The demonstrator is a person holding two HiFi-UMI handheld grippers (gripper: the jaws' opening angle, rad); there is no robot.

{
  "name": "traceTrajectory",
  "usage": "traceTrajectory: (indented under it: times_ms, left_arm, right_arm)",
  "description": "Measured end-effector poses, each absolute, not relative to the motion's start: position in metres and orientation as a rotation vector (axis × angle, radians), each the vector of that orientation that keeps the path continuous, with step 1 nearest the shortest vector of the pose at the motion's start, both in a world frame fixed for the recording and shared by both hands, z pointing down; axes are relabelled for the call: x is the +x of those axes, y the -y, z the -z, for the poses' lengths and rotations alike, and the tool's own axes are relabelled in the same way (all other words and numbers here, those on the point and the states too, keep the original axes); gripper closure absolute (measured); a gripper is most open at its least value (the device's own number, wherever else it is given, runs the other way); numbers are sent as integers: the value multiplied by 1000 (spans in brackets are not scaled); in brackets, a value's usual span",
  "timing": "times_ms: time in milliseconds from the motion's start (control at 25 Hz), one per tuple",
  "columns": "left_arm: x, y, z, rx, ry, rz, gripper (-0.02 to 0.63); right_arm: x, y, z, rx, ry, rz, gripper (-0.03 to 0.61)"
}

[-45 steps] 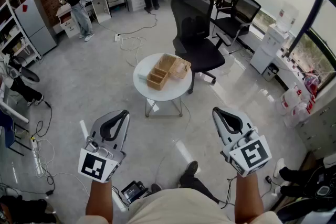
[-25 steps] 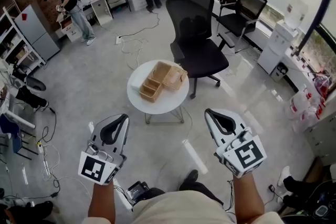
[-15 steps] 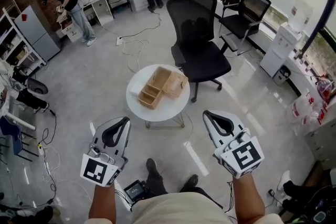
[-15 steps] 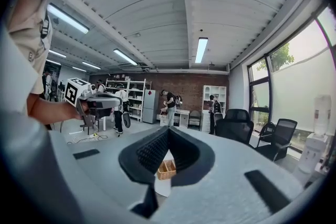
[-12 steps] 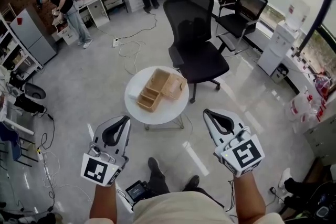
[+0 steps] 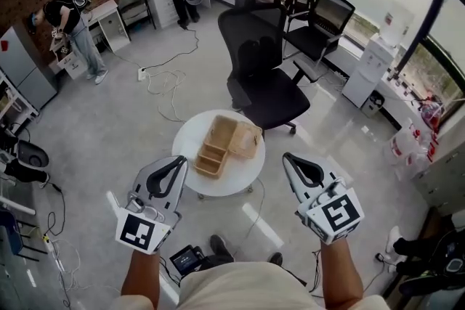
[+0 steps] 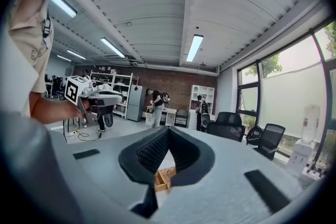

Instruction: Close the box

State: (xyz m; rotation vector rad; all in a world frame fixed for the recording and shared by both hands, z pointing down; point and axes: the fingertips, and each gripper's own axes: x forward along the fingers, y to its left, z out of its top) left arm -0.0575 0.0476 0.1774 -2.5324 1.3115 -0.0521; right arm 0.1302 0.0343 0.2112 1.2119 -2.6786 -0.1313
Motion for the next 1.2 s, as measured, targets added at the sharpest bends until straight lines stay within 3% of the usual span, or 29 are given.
traceTrajectory:
  times_ms: [640,1200]
  left_arm:
    - [-131,44,-202,-2632,-1251,-37,600]
    - [-102,119,-242,-2617,-1395,90,600]
  right_arm:
    - [59,52,-243,1275,2601,84,586]
    - [81,157,-314,1141,2650,-17,586]
